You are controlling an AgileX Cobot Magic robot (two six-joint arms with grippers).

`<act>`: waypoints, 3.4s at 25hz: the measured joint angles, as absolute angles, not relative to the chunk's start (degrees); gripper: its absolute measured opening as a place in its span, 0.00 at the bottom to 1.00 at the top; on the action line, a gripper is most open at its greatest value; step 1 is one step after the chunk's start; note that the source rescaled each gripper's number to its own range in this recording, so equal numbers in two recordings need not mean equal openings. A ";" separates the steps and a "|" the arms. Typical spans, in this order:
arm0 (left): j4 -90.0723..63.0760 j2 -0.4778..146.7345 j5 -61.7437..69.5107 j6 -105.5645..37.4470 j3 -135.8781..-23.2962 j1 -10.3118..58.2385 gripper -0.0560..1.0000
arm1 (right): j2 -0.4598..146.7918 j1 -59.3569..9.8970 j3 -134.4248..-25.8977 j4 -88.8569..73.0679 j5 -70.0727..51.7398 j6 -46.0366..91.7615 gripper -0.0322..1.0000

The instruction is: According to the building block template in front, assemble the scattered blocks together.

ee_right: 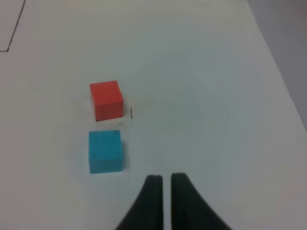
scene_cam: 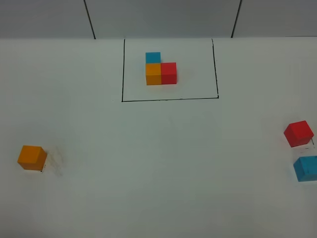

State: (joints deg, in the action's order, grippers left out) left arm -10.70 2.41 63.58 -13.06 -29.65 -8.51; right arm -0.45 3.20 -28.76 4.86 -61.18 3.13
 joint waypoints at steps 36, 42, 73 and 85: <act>-10.77 62.82 54.80 -15.60 -44.84 -8.51 0.92 | -0.45 3.20 -28.76 4.86 -61.12 3.13 0.04; -8.34 68.02 52.16 -15.21 -44.80 -8.51 0.99 | -0.45 3.20 -28.76 4.86 -61.12 3.13 0.04; -7.17 91.97 30.46 -12.36 -43.07 -3.83 1.00 | -0.45 3.20 -28.76 4.86 -61.12 3.13 0.04; -8.64 97.07 26.00 -12.72 -43.07 -3.26 1.00 | -0.45 3.20 -28.76 4.86 -61.18 3.13 0.04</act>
